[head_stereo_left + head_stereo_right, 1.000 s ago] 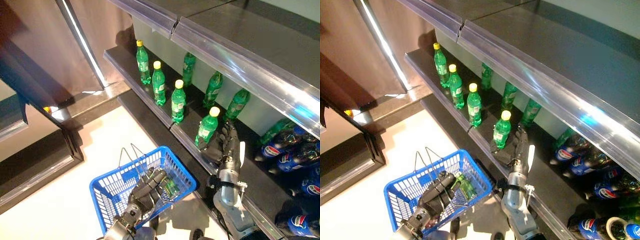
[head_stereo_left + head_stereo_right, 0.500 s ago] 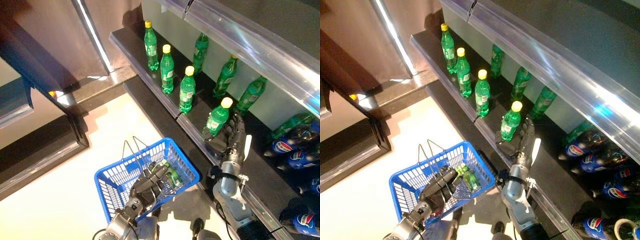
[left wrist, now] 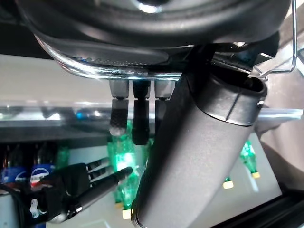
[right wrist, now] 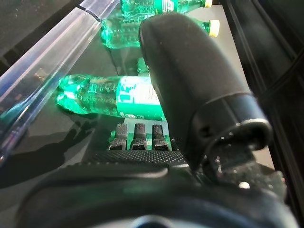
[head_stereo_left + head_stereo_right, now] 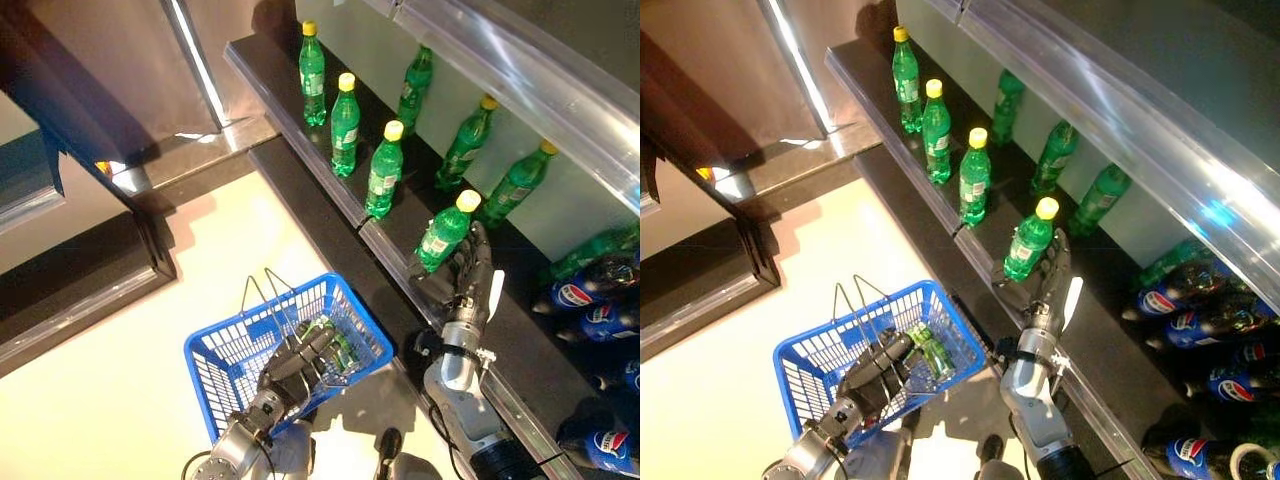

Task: Pick up the drink and place into the basket.

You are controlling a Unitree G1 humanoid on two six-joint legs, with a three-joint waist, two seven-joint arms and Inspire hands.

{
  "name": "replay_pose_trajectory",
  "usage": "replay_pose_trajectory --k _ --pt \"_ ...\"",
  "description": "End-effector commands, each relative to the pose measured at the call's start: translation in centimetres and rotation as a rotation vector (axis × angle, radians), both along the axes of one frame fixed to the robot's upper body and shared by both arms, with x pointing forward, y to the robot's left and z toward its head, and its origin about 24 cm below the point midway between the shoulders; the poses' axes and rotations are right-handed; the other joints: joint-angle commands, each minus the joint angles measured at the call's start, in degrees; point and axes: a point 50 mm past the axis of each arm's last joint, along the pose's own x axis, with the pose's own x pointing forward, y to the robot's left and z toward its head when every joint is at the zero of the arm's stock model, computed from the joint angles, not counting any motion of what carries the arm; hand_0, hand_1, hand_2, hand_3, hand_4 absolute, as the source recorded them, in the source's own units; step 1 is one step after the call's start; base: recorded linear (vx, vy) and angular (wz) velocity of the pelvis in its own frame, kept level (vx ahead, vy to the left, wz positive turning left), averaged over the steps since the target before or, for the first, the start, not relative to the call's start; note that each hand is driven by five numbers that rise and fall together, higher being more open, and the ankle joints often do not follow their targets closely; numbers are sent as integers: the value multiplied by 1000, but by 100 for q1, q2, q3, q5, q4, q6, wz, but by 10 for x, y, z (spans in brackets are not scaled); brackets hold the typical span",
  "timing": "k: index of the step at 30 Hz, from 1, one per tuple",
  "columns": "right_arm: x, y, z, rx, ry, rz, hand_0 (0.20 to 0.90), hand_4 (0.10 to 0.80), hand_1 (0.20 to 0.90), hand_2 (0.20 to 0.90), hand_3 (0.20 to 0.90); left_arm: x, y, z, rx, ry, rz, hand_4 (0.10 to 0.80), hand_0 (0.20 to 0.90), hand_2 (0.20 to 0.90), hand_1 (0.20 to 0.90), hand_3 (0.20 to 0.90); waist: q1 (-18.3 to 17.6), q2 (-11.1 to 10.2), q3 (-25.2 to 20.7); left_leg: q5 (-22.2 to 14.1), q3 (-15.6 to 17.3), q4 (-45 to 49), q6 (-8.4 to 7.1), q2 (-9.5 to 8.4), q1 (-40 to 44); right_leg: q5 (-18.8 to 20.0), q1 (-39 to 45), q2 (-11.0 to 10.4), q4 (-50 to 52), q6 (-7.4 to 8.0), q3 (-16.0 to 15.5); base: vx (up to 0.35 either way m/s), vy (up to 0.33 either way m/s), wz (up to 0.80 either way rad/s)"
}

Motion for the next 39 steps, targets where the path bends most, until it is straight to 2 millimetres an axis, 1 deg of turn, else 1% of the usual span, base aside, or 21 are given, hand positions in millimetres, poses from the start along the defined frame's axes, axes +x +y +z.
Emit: replay_pose_trajectory --k 1,6,9,10,11,15,19,27,28,29,30,39 --pt "13 -1 46 48 -265 -32 900 800 900 900 900 17 -37 96 -250 -527 -157 100 300 300 300 200 208 -62 -440 -498 -347 905 -253 396 -308 1093 -615 -727 75 496 247 29 -69 7" --pt "19 -4 53 58 -289 -61 900 800 900 900 900 18 -36 96 -231 -524 -173 100 300 300 300 200 277 -87 -370 -508 -422 965 -263 417 -358 1106 -586 -713 63 504 210 30 -66 11" --pt "28 -8 64 66 -320 -95 900 800 900 900 900 22 -34 99 -220 -533 -194 100 300 300 300 200 343 -98 -274 -514 -495 1029 -276 414 -473 1128 -610 -704 42 506 186 -16 -72 1" --pt "29 -9 65 67 -321 -96 900 800 900 900 900 22 -34 99 -219 -534 -195 100 300 300 300 200 347 -98 -267 -514 -498 1031 -276 414 -478 1129 -608 -703 39 506 183 -26 -67 6" --pt "33 -10 71 71 -334 -109 900 800 900 900 900 23 -33 101 -215 -541 -202 100 300 300 300 200 373 -99 -224 -521 -520 1052 -280 414 -521 1140 -623 -697 25 508 180 -27 -54 9" --pt "39 -12 78 85 -356 -143 900 800 900 900 900 27 -32 105 -204 -548 -214 100 300 300 300 200 415 -107 -145 -532 -567 1089 -283 419 -591 1162 -644 -687 4 513 164 -24 -54 8" --pt "43 -17 82 106 -364 -178 900 800 900 900 900 29 -29 107 -194 -551 -220 100 300 300 300 200 451 -112 -99 -538 -606 1102 -289 426 -638 1171 -644 -671 -28 512 158 -8 -17 1" --pt "46 -25 80 135 -355 -216 900 800 900 900 900 30 -28 106 -183 -549 -234 100 300 300 300 200 489 -134 -77 -559 -645 1132 -303 443 -656 1169 -615 -649 -55 517 141 -3 -8 0" --pt "47 -26 80 140 -352 -221 804 687 804 804 787 30 -28 105 -181 -546 -236 100 300 300 300 200 496 -138 -80 -558 -651 1131 -307 451 -652 1169 -606 -643 -59 517 137 0 0 0" --pt "47 -26 79 140 -350 -224 448 273 448 448 373 30 -28 104 -180 -545 -237 100 300 300 300 200 500 -140 -82 -559 -653 1130 -309 453 -648 1169 -599 -641 -61 517 135 0 0 0" --pt "47 -26 79 141 -349 -225 300 100 300 300 200 30 -27 103 -178 -542 -239 100 300 300 300 200 505 -141 -88 -560 -657 1128 -311 456 -637 1168 -587 -635 -65 516 134 0 0 0" --pt "42 -28 70 134 -321 -234 300 100 300 300 200 24 -28 96 -178 -513 -243 100 300 300 300 200 514 -156 -229 -587 -632 1130 -336 498 -474 1124 -443 -632 -73 536 128 14 0 0"
